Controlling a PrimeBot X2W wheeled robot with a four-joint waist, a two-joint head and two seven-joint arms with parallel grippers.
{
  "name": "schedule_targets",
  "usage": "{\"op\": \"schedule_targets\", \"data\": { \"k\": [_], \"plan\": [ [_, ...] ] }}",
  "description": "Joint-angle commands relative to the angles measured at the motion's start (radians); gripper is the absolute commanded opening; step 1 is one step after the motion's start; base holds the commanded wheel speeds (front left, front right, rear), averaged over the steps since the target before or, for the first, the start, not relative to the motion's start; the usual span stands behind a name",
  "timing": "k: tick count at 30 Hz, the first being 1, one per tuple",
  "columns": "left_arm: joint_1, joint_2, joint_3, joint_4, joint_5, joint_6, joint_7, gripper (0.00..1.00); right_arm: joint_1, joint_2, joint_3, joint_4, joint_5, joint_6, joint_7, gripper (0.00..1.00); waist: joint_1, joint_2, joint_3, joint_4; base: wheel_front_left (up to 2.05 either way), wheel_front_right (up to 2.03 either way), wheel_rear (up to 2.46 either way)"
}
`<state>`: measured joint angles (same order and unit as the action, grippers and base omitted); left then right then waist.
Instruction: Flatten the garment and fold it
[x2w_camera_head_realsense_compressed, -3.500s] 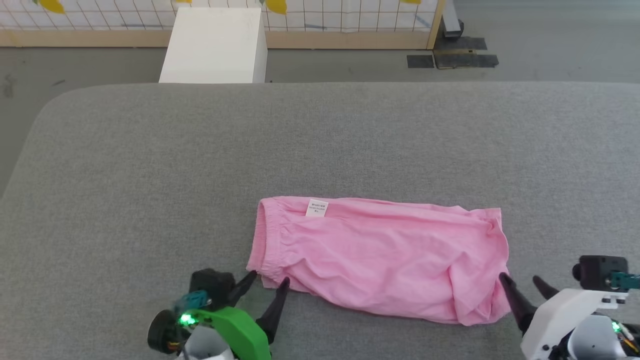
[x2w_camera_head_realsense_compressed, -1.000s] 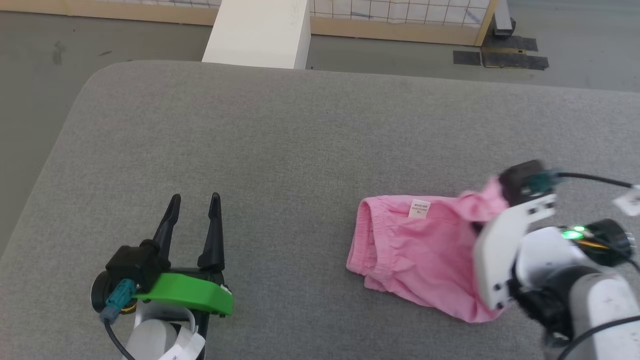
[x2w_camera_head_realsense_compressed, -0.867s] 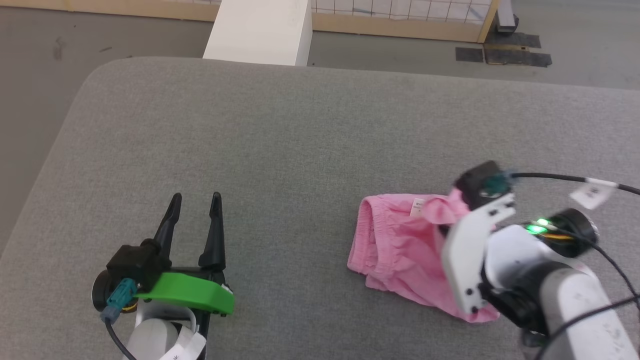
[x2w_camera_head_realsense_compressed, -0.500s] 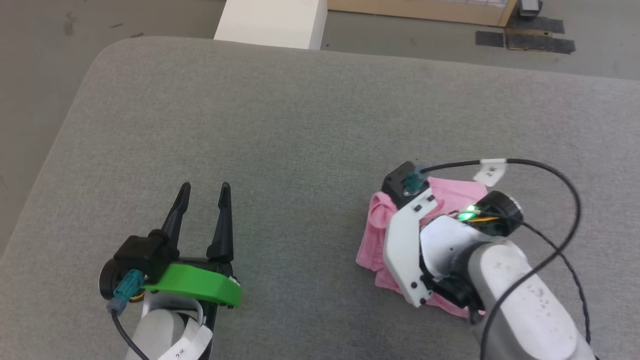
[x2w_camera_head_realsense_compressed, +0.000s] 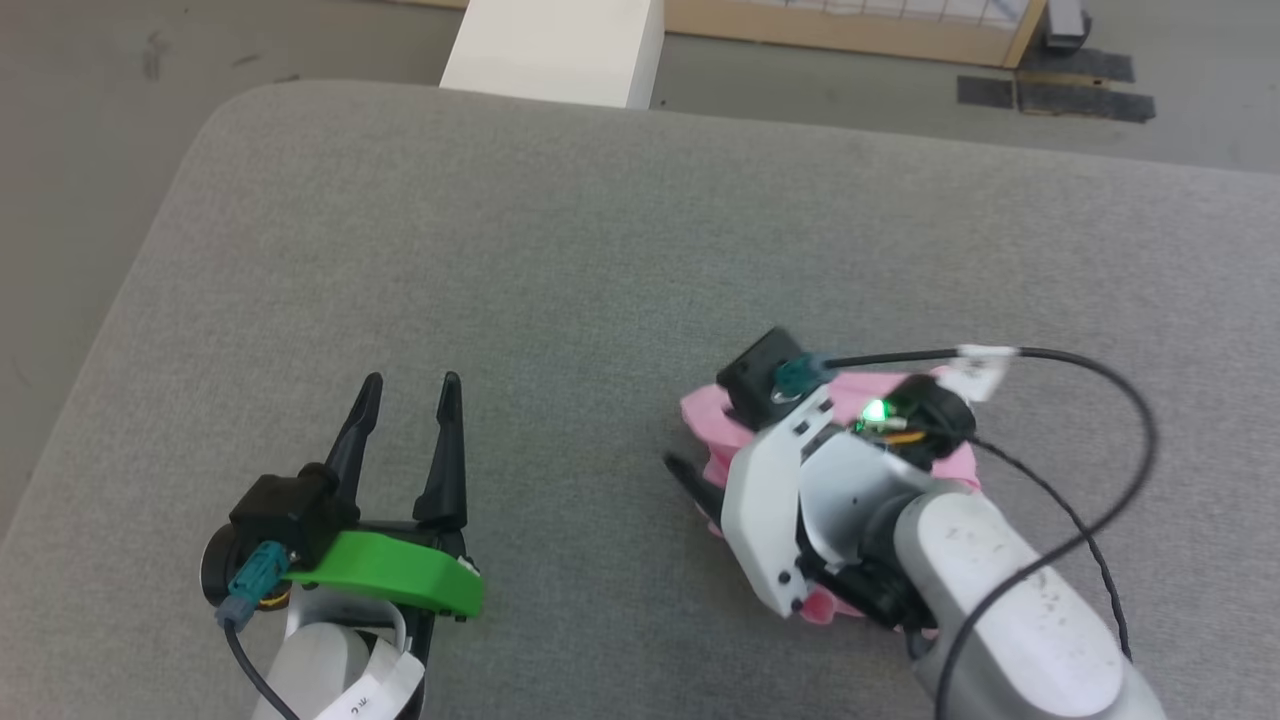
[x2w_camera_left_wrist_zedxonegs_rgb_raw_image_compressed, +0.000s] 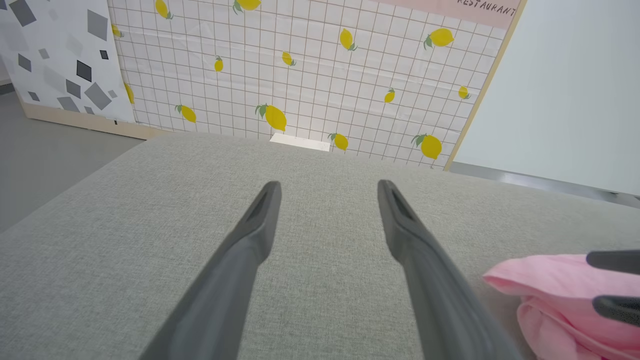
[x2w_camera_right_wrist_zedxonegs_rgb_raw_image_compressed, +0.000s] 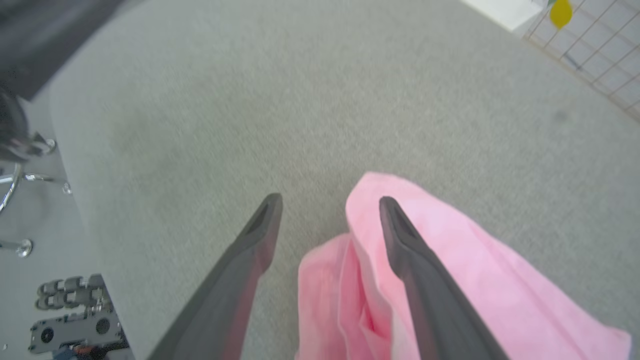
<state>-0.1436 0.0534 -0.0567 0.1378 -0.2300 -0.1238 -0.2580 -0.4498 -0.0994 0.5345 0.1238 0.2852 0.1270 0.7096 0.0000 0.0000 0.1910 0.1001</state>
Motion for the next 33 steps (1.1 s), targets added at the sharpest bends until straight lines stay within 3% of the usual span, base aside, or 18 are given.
{"op": "schedule_targets", "data": {
  "k": [1, 8, 14, 19, 24, 27, 33],
  "plan": [
    [0.007, -0.003, 0.004, 0.002, 0.002, -0.007, -0.004, 1.0, -0.009, 0.001, -0.013, -0.031, 0.011, 0.004, -0.056, 1.0, 0.0, 0.0, -0.022, -0.019, 0.0, 0.0, 0.0],
    [0.03, -0.003, 0.016, 0.0, 0.007, -0.007, -0.004, 1.0, 0.062, 0.007, -0.148, -0.146, -0.015, 0.004, -0.373, 1.0, 0.0, 0.0, -0.07, -0.061, 0.0, 0.0, 0.0],
    [0.051, -0.003, 0.029, -0.009, 0.011, -0.007, -0.004, 1.0, 0.199, 0.036, -0.361, -0.158, -0.009, 0.004, -0.524, 1.0, 0.0, 0.0, -0.098, -0.093, 0.0, 0.0, 0.0],
    [0.061, -0.003, 0.041, -0.019, 0.011, -0.006, -0.004, 1.0, 0.293, 0.048, -0.517, -0.112, 0.191, 0.004, -0.524, 1.0, 0.0, 0.0, -0.106, -0.112, 0.0, 0.0, 0.0],
    [0.061, -0.003, 0.05, -0.026, 0.011, -0.006, -0.004, 1.0, 0.318, 0.049, -0.587, 0.004, 0.417, 0.004, -0.48, 1.0, 0.0, 0.0, -0.101, -0.123, 0.0, 0.0, 0.0],
    [0.055, -0.003, 0.052, -0.03, 0.011, -0.007, -0.004, 1.0, 0.305, 0.049, -0.595, 0.083, 0.481, 0.004, -0.434, 1.0, 0.0, 0.0, -0.094, -0.123, 0.0, 0.0, 0.0],
    [0.041, -0.003, 0.043, -0.032, 0.01, -0.007, -0.004, 1.0, 0.257, 0.049, -0.584, 0.225, 0.494, 0.004, -0.317, 1.0, 0.0, 0.0, -0.075, -0.109, 0.0, 0.0, 0.0]
  ]
}}
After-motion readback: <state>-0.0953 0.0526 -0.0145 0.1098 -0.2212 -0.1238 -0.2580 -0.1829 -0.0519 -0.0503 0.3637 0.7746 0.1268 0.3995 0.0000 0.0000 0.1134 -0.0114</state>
